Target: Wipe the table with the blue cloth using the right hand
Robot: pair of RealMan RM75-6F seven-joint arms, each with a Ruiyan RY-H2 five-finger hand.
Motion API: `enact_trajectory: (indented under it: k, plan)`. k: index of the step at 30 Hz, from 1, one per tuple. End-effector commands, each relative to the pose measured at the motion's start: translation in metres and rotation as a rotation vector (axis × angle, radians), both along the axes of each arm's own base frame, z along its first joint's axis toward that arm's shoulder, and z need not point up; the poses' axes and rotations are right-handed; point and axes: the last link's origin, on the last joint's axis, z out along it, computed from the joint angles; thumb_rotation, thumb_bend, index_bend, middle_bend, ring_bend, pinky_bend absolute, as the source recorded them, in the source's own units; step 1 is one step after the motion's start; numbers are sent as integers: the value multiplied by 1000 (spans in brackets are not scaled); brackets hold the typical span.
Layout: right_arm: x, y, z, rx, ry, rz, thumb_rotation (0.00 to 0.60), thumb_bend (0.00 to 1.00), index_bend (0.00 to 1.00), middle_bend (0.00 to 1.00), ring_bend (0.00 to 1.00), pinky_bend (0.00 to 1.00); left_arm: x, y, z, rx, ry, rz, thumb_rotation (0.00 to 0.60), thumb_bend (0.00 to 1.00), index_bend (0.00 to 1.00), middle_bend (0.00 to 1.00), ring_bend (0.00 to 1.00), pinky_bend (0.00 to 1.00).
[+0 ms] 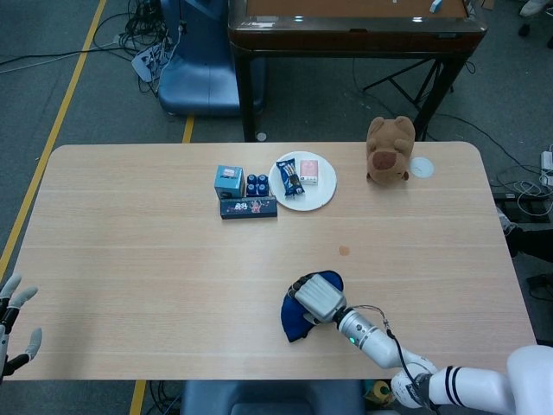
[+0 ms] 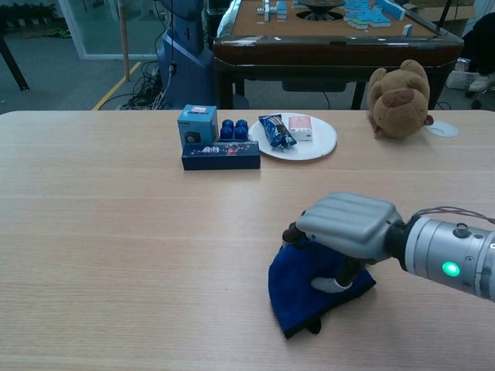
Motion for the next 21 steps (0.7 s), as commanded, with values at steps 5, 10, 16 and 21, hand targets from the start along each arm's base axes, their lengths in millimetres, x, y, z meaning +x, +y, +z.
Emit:
enact_trajectory:
  k: [5,10,16,21]
  plan:
    - [-5,-18,37,-115,-128,-27,600,650,689,573,569,761,-1,1,-1,-6,5,4,600,412,178,22,56,34]
    - [-17,-34,65,-202,-130,-44,600,650,689,574,572,764,-1,3,-3,-15,8,1,600,411,179,22,56,34]
    - [-40,-55,79,-269,-74,-102,600,650,689,574,572,764,-1,4,-6,-24,13,4,600,411,179,22,55,34]
    - [-60,-72,71,-281,-13,-161,600,650,689,574,572,764,-2,4,-8,-32,16,14,600,411,179,22,55,34]
